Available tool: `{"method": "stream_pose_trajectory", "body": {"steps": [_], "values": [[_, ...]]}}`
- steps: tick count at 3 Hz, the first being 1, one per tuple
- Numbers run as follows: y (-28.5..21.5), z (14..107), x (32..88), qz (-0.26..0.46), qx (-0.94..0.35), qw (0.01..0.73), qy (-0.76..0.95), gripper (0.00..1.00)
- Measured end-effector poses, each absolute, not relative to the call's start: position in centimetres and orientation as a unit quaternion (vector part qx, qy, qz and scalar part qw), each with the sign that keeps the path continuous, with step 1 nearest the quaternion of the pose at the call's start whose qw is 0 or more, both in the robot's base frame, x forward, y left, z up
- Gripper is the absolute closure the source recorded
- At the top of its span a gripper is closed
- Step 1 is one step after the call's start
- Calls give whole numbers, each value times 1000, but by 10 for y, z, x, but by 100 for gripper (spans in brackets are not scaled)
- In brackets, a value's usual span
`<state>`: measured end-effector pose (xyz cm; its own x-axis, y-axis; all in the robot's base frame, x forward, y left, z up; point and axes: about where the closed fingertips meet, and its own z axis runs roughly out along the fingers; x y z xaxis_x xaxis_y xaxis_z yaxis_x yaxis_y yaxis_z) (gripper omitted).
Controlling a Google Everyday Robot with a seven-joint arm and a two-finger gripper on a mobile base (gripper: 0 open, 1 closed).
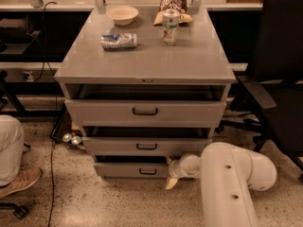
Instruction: Open bottom drawer
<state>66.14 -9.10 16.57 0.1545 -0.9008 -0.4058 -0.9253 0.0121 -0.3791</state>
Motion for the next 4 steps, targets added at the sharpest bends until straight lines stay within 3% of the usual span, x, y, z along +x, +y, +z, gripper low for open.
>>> {"method": "stream_pose_trajectory", "body": {"steps": [2, 3, 4], "values": [[-104, 167, 648, -2, -706, 258, 659, 39], [-106, 181, 622, 19, -710, 250, 658, 63], [-111, 185, 585, 81, -700, 243, 666, 94]]}}
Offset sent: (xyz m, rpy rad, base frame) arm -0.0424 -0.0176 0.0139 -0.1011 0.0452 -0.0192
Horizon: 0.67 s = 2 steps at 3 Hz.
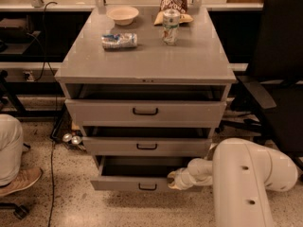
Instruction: Open bottom drawer
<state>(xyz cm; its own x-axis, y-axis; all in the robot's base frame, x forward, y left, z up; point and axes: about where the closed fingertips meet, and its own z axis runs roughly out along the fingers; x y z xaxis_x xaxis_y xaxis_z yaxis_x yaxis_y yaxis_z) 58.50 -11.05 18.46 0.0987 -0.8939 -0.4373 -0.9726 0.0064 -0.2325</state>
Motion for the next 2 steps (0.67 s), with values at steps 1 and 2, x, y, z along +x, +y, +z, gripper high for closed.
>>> {"method": "stream_pose_trajectory", "body": {"steps": [1, 2], "values": [[-111, 189, 578, 92, -697, 241, 669, 100], [-111, 188, 572, 97, -699, 240, 667, 100]]}}
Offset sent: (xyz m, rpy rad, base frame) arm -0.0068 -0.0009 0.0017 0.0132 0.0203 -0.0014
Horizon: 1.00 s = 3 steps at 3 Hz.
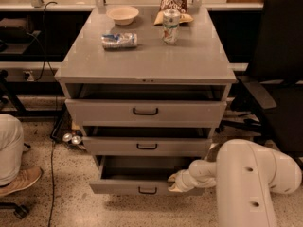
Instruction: Open bottom drawer
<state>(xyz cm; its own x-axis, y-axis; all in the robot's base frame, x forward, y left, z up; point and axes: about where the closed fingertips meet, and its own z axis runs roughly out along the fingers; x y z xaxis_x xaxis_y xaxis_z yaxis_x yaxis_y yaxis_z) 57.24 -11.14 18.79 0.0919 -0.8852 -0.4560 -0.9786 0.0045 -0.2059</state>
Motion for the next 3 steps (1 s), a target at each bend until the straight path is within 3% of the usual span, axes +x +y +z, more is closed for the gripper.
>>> {"method": "stream_pose_trajectory", "body": {"steps": [3], "values": [[-117, 200, 532, 118, -675, 252, 683, 100]]}}
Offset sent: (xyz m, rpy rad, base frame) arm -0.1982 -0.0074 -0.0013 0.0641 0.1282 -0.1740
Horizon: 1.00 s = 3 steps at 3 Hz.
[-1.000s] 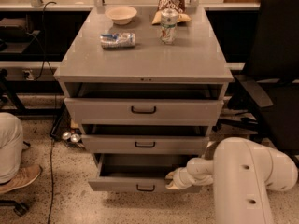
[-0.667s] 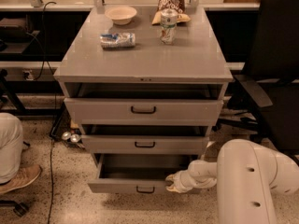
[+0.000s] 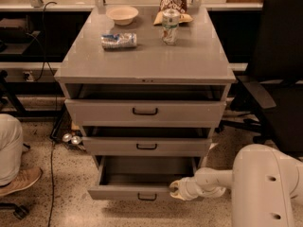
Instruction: Open bottom drawer
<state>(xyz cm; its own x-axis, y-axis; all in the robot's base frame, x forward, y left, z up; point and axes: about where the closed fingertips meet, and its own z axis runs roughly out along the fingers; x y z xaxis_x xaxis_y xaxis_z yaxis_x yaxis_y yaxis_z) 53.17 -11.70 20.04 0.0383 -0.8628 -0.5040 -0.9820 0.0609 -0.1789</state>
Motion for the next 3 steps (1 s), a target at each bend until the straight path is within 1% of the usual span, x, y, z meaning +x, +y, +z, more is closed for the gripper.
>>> {"method": "stream_pose_trajectory", "body": {"steps": [1, 2, 3], "values": [[-113, 191, 481, 129, -645, 255, 708, 100], [-113, 191, 481, 129, -645, 255, 708, 100], [-111, 183, 437, 137, -619, 266, 726, 100]]}}
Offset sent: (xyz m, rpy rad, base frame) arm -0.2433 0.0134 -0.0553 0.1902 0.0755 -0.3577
